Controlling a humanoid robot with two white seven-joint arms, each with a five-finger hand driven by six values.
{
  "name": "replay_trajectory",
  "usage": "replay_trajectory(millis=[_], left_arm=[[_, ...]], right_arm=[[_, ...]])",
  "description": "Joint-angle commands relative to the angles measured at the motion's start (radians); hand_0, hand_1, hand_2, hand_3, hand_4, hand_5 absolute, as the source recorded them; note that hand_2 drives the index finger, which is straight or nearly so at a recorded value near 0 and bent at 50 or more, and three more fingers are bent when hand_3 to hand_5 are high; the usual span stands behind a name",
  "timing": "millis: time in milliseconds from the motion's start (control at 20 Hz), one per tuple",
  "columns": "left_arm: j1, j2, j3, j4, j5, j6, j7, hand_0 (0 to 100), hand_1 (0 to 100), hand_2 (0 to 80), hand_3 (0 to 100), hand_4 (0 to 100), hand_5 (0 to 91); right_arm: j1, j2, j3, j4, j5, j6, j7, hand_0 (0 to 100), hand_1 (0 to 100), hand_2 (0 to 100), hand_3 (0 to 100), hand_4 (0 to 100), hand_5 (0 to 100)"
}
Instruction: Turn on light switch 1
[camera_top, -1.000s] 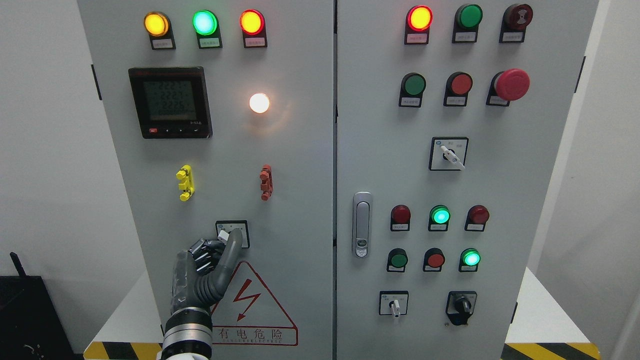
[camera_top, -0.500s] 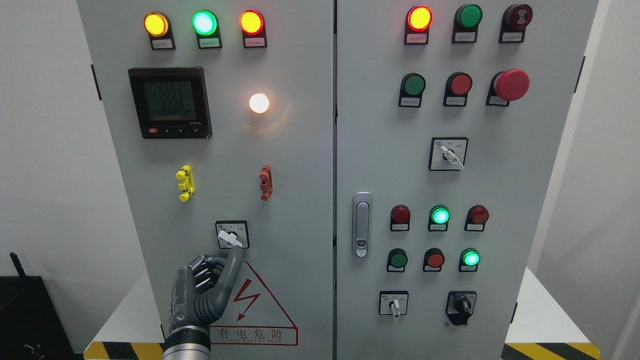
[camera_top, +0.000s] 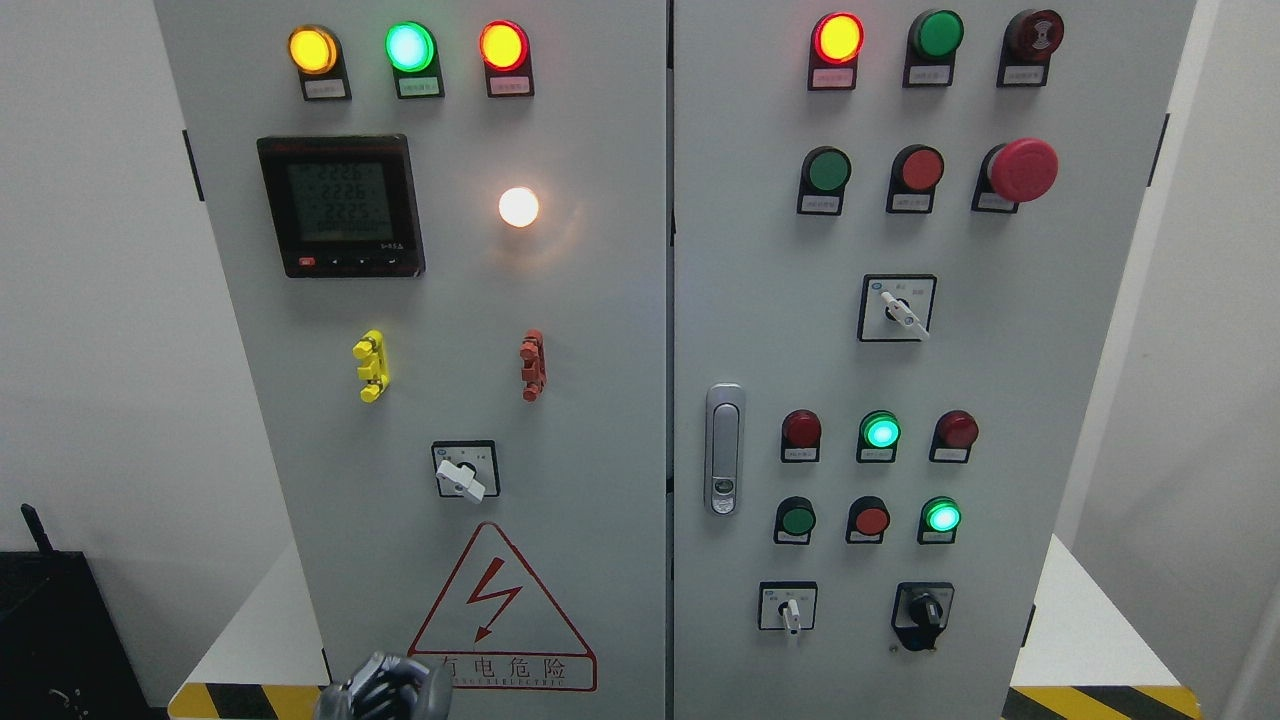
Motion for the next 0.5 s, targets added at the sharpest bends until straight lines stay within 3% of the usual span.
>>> replay_trajectory(millis=[0,100,150,250,350,450], left_arm=[[0.16,0.06,0.257,0.642,0.03,-0.28,-0.102,7,35,45.5,81,89,71.4],[0.16,0.06,0.331,0.892,0.029,-0.361,-0.185,7,32,32.2,62,75,52.8],[0.16,0.061,0.357,0.989,0.029,-0.38,-0.22,7,32,29.3,58,72,48.3],[0.179,0.077,0.367,1.152,0.027,-0.384,-0.236,8,30,15.4,36,49,16.9],[0.193,0.096,0.367,1.294,0.027,-0.366,-0.237,11,29,8.0,26,39,3.5],[0.194,0.116,0.359,1.42,0.026,-0.326,-0.236,14,30,1.5,18,31,0.0]], right_arm=[[-0.001,0.0,0.0,0.0,0.0,0.0,-0.001,31,0,0,0,0,0],[0.0,0.0,0.0,0.0,0.0,0.0,-0.001,31,0,0,0,0,0],[0.0,0.0,0.0,0.0,0.0,0.0,-0.001,31,0,0,0,0,0],[0.0,0.0,0.0,0.0,0.0,0.0,-0.001,31,0,0,0,0,0],[0.0,0.0,0.0,0.0,0.0,0.0,-0.001,31,0,0,0,0,0],[0.0,0.0,0.0,0.0,0.0,0.0,-0.001,31,0,0,0,0,0]])
